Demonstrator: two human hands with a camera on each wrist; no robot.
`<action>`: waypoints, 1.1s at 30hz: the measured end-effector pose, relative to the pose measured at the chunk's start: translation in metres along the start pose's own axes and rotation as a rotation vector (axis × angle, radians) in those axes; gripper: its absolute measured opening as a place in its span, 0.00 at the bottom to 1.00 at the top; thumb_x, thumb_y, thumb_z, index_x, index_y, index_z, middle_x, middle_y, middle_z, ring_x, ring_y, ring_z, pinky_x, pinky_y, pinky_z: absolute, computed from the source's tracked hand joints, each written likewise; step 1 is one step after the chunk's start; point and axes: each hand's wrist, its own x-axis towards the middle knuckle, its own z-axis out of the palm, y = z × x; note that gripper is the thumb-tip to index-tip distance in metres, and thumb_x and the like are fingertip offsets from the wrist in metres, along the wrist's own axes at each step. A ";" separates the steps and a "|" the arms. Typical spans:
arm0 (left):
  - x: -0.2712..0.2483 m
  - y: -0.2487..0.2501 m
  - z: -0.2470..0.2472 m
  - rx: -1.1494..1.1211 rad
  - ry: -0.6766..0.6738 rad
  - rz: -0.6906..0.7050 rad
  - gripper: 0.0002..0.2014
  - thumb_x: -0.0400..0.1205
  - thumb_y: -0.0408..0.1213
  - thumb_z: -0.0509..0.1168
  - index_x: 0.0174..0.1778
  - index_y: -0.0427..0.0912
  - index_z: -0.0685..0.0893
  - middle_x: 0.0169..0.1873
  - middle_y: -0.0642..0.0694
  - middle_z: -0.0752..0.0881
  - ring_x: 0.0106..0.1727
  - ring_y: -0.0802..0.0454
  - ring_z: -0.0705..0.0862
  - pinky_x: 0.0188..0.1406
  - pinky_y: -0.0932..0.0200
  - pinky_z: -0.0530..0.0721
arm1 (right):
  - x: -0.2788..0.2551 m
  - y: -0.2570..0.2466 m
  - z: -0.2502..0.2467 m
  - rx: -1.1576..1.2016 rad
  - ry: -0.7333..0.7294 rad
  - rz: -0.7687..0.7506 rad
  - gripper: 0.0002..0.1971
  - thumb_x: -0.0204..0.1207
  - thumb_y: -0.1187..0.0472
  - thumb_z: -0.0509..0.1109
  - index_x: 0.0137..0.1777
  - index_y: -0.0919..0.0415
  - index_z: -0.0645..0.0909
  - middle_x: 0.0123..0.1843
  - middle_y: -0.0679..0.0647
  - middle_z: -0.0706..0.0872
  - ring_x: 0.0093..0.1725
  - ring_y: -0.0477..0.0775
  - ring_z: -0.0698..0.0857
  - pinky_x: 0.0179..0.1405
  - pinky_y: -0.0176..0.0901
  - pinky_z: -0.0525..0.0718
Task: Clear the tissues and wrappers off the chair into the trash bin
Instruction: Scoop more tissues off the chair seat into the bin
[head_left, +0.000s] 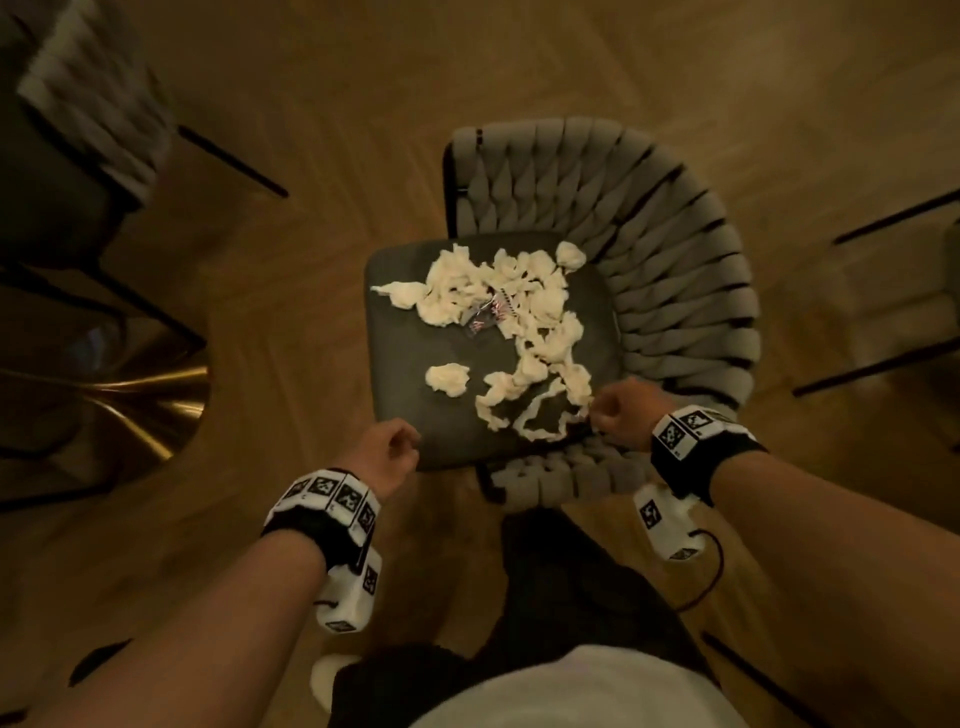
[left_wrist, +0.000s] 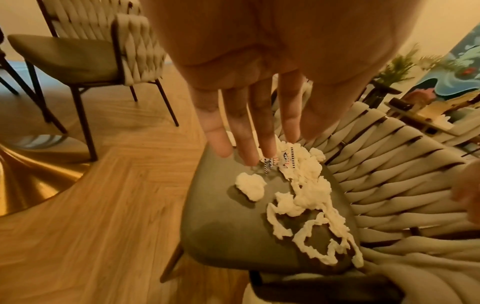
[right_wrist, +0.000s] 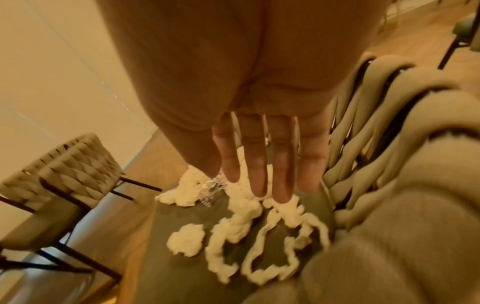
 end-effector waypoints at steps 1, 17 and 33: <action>0.015 0.015 0.006 0.008 -0.010 -0.024 0.09 0.78 0.33 0.68 0.53 0.42 0.83 0.49 0.41 0.87 0.51 0.45 0.84 0.52 0.55 0.80 | 0.013 0.013 -0.015 -0.034 -0.020 0.002 0.08 0.75 0.55 0.69 0.46 0.57 0.87 0.48 0.57 0.89 0.50 0.59 0.86 0.46 0.42 0.78; 0.246 0.045 0.153 0.313 -0.001 -0.158 0.51 0.54 0.81 0.61 0.72 0.80 0.44 0.82 0.46 0.35 0.82 0.36 0.41 0.77 0.26 0.55 | 0.285 0.062 -0.037 -0.369 0.043 -0.212 0.57 0.58 0.36 0.77 0.80 0.38 0.41 0.85 0.55 0.40 0.83 0.71 0.46 0.77 0.73 0.58; 0.269 0.033 0.078 0.286 -0.015 0.313 0.18 0.68 0.37 0.75 0.52 0.51 0.81 0.56 0.45 0.76 0.51 0.46 0.80 0.49 0.48 0.85 | 0.348 0.022 -0.020 -0.377 0.025 -0.442 0.35 0.67 0.60 0.77 0.73 0.48 0.68 0.79 0.60 0.54 0.70 0.67 0.73 0.67 0.58 0.80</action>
